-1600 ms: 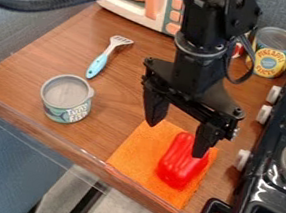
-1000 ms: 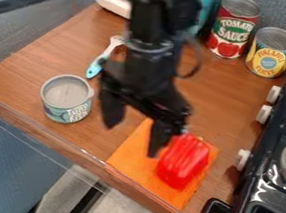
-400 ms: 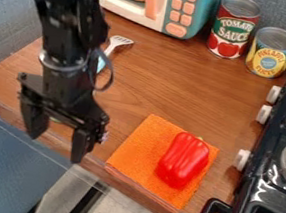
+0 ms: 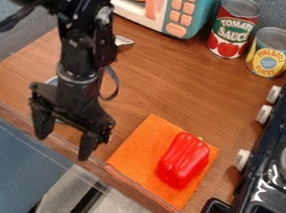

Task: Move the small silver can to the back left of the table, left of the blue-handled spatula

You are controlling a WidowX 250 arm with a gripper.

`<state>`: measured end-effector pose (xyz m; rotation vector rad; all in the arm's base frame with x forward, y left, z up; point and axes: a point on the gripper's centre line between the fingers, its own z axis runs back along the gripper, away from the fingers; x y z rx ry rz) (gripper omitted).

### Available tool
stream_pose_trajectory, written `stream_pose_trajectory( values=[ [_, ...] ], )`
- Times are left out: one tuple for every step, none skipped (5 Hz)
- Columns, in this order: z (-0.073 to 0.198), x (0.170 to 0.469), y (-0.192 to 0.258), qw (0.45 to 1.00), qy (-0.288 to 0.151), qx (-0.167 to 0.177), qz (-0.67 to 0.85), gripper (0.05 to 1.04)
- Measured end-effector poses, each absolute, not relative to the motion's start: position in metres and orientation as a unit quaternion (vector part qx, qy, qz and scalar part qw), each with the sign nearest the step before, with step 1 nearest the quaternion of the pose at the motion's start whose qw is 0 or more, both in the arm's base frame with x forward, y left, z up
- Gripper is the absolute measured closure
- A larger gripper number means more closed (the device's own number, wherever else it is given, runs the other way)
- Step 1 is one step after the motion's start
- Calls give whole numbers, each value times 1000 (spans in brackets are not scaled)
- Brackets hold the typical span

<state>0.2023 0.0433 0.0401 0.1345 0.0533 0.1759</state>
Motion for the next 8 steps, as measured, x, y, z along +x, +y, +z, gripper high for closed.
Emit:
stream_pose_trajectory(
  values=[
    [38,206,55,993,29,71,93,84],
    [35,207,66,992,32,68,104,84],
    [32,213,79,990,27,60,122,84],
    [32,217,97,987,21,52,149,84],
    [29,220,113,984,19,43,170,84],
    [30,221,130,980,15,41,193,84],
    [30,219,151,975,16,36,218,84],
    [31,219,165,970,12,35,238,84]
  ],
)
